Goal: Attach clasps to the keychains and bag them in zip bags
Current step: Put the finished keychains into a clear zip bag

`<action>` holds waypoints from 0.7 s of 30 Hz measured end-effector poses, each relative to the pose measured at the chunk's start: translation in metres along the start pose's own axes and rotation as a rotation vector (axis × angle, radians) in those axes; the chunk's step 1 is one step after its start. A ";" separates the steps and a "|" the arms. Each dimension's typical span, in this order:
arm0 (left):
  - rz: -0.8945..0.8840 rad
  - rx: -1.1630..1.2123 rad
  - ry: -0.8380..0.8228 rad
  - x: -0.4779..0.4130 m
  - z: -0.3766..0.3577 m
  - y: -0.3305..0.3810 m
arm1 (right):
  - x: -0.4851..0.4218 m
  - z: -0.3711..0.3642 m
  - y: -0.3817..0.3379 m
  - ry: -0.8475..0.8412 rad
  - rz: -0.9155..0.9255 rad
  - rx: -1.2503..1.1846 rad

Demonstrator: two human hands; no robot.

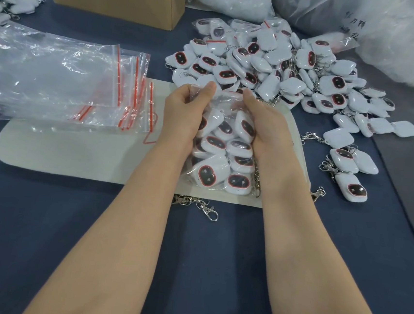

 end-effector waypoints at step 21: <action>0.084 0.038 -0.087 0.000 -0.004 -0.001 | 0.005 -0.006 0.002 -0.111 -0.019 -0.114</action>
Point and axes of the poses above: each hand's wrist, its own x-axis away from the middle knuckle, its own z-axis out of the back of the hand, y = z × x, the point moved 3 cm from there along -x, towards the middle knuckle, and after that the axes turned 9 degrees about -x, right-handed, at the moved point
